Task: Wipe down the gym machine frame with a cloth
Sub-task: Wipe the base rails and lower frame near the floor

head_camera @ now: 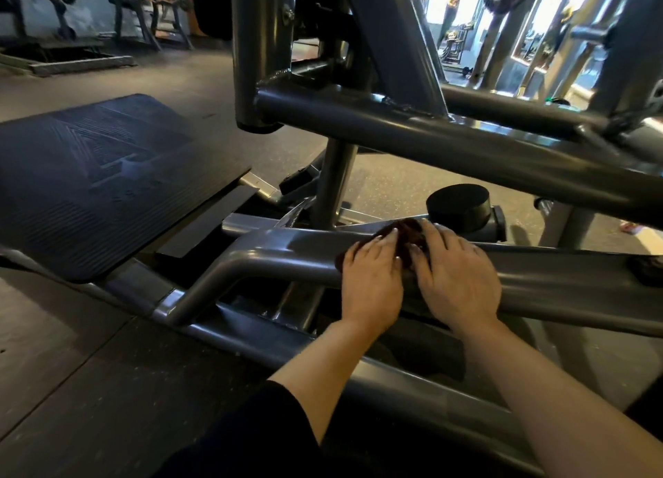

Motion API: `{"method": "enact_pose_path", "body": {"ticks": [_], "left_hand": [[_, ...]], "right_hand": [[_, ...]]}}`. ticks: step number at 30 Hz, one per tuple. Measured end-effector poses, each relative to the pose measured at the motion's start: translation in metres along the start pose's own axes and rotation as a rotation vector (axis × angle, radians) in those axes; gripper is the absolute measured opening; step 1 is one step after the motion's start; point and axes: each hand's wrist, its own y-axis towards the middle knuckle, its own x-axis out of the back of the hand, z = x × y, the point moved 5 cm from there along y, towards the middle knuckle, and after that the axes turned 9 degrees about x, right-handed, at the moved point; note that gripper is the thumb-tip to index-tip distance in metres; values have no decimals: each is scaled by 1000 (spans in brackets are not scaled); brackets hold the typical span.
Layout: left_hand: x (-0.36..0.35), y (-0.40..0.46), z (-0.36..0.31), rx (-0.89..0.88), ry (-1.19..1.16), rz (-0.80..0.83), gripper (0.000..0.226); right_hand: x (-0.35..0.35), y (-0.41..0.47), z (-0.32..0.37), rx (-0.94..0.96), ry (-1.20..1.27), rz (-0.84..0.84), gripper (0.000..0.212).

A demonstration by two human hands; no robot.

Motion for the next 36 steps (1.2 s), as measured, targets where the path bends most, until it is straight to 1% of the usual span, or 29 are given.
{"method": "enact_pose_path", "body": {"ticks": [2,3,4,5,6,7,8,10,13,15,17,19,22,25,26,28,30,31,33,34,36], "left_hand": [[10,2,13,132,-383,146,44],[19,0,23,203,-554,139,46],[32,-4,35,271,-658,43,47],[44,-8,48,324,-694,-85,47],[52,-15,59,367,-665,-193,49],[57,-22,64,387,-603,-247,51],[55,-27,65,366,-524,-248,53],[44,-34,57,265,-338,-179,53],[16,-41,29,94,-114,-99,53],[-7,-41,2,-30,-44,-41,55],[-30,-41,-16,-116,54,-5,58],[-48,-42,-24,-112,121,3,61],[-57,-41,-29,-81,141,-23,64],[-56,-39,-25,-89,171,3,64],[-56,-39,-25,-90,165,24,64],[-55,-39,-26,-91,146,59,62],[-49,-40,-26,-93,50,76,58],[-44,-43,-26,-88,-50,75,55],[-23,-49,-11,-51,-257,29,48],[-19,-53,-9,-62,-287,11,47],[0,-58,12,-85,-201,-50,53]], "right_hand": [[3,3,8,-7,186,-75,53],[2,3,21,44,227,-65,53],[-4,4,40,128,208,-1,54],[-14,4,59,212,148,96,54],[-26,3,73,255,87,193,55],[-34,3,82,257,47,247,56],[-37,5,83,240,28,256,57],[-33,8,74,260,16,206,53],[-12,-11,30,262,-12,143,50],[9,-38,-20,253,-77,155,57],[33,-67,-74,252,-182,156,67],[55,-92,-120,227,-245,181,71],[71,-121,-152,208,-264,197,63],[61,-131,-143,178,-179,173,58],[56,-131,-135,189,-170,150,55],[44,-123,-109,234,-171,162,54],[31,-107,-76,268,-137,197,57],[26,-98,-59,285,-100,217,58],[16,-74,-20,335,-47,217,55],[13,-67,-12,341,-41,212,51],[3,-48,18,384,7,214,48]]}}
